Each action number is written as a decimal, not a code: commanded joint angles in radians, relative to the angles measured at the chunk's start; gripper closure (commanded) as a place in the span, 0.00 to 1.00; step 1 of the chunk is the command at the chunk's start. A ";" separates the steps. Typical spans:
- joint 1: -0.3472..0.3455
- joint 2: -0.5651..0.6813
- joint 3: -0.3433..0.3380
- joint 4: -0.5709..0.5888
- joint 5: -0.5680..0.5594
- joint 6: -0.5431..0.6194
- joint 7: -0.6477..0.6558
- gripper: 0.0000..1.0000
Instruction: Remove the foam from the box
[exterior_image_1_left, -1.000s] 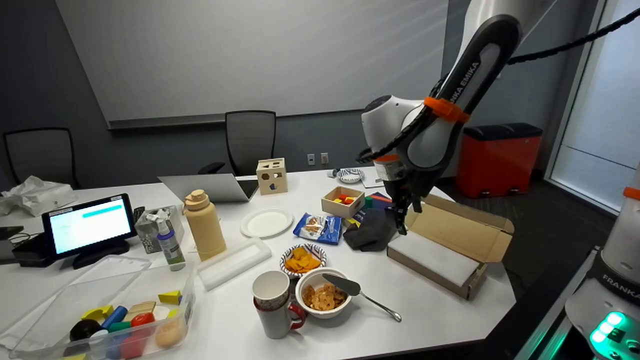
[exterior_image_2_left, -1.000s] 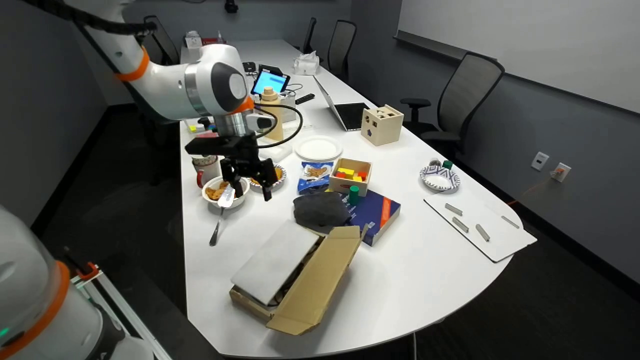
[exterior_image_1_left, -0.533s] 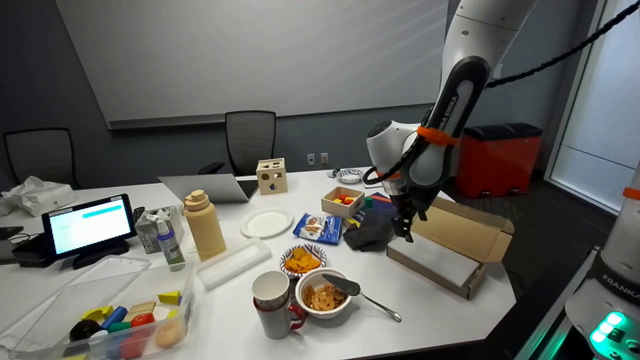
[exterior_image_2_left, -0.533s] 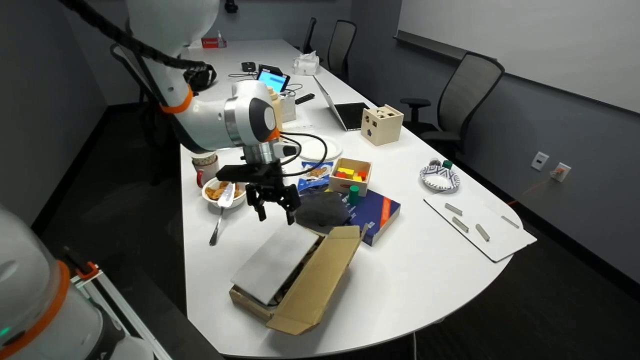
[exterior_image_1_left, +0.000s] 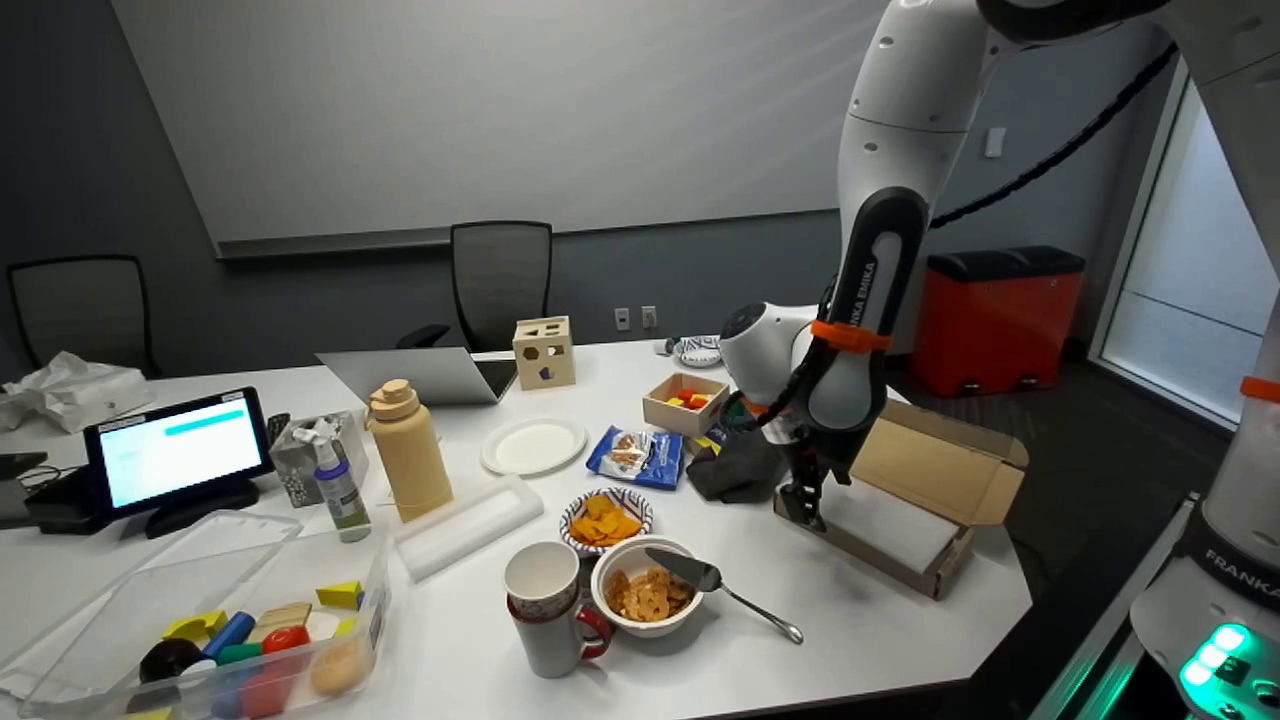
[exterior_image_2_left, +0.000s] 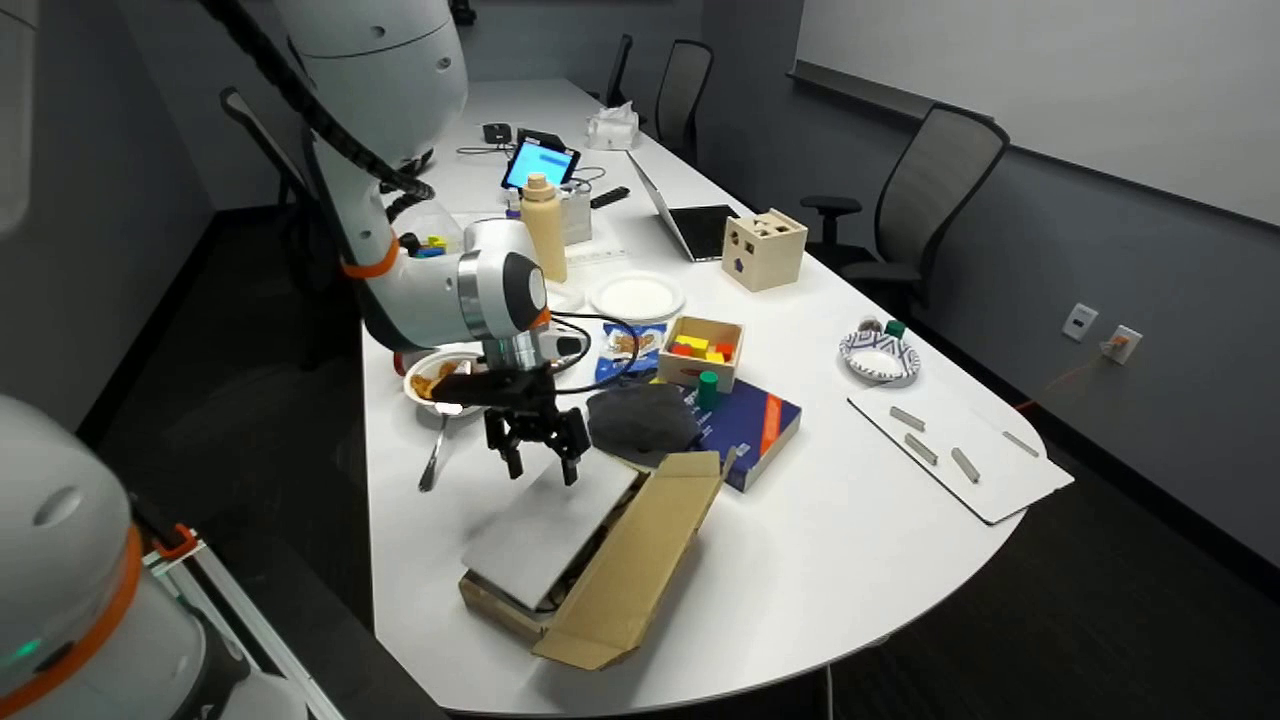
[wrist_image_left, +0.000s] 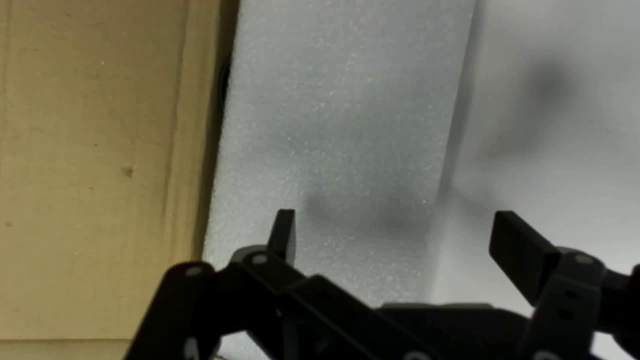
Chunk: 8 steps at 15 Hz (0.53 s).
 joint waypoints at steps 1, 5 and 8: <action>0.080 0.077 -0.065 0.047 -0.032 0.007 0.059 0.00; 0.120 0.106 -0.094 0.059 -0.013 0.002 0.068 0.34; 0.130 0.099 -0.102 0.061 -0.004 -0.004 0.063 0.57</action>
